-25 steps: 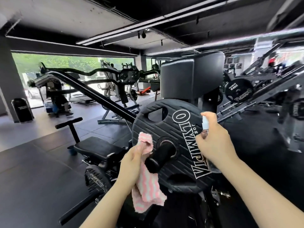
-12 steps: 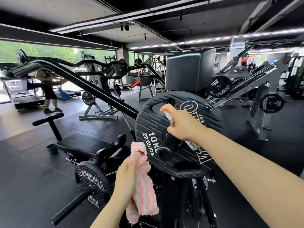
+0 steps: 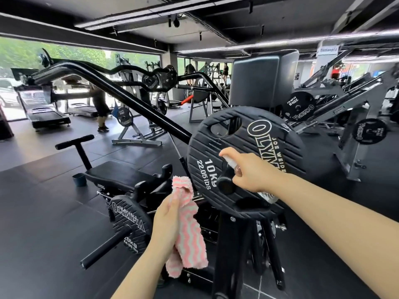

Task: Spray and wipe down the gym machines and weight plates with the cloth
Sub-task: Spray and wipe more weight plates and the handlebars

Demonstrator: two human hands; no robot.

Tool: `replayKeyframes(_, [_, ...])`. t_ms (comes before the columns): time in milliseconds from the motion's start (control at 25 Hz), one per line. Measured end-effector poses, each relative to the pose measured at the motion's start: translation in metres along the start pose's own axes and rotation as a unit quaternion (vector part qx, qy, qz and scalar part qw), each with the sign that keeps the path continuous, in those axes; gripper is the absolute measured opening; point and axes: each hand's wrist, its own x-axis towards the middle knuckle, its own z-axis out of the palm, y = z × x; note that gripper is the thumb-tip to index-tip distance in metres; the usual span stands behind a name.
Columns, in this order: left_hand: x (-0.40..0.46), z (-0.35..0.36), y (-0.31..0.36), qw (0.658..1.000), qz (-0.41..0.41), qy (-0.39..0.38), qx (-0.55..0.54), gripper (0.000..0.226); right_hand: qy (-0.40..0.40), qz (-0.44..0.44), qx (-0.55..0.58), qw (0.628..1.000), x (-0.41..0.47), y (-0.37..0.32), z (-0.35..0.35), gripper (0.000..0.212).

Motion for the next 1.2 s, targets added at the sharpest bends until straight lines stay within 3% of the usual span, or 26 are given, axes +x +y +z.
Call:
replayKeyframes(160, [-0.003, -0.003, -0.01, 1.0, -0.007, 0.002, 0.013, 0.03, 0.109, 0.109, 0.018, 0.988, -0.036, 0.036, 0.043, 0.064])
replayKeyframes(280, [-0.007, -0.003, -0.013, 1.0, -0.016, -0.003, 0.015, 0.029, 0.059, 0.189, -0.038, 0.98, -0.061, 0.052, 0.088, 0.066])
replayKeyframes(440, [-0.006, -0.004, -0.02, 0.999, -0.032, -0.004, 0.018, 0.031, 0.038, 0.206, -0.044, 0.977, -0.036, 0.036, 0.128, 0.064])
replayKeyframes(520, [-0.005, -0.007, -0.026, 0.999, -0.034, 0.008, 0.029, 0.03, 0.061, 0.245, 0.032, 0.967, -0.013, 0.015, 0.144, 0.05])
replayKeyframes(640, [-0.008, -0.013, -0.03, 0.998, -0.041, 0.021, 0.04, 0.028, 0.07, 0.29, 0.12, 0.947, 0.016, -0.009, 0.153, 0.01])
replayKeyframes(720, [-0.011, -0.016, -0.027, 0.998, -0.044, 0.023, 0.04, 0.029, 0.053, 0.295, 0.118, 0.947, 0.024, -0.01, 0.154, 0.019])
replayKeyframes(800, [-0.013, -0.017, -0.024, 0.998, -0.047, 0.007, 0.035, 0.029, 0.085, 0.269, 0.092, 0.955, 0.009, -0.002, 0.153, 0.006])
replayKeyframes(920, [-0.006, -0.015, -0.024, 0.998, -0.044, -0.002, 0.033, 0.031, 0.049, 0.196, -0.012, 0.979, -0.035, 0.027, 0.142, 0.058])
replayKeyframes(1200, [0.005, 0.015, -0.004, 0.999, -0.023, 0.03, 0.024, 0.029, 0.08, 0.184, 0.0, 0.98, -0.091, 0.079, 0.068, 0.056])
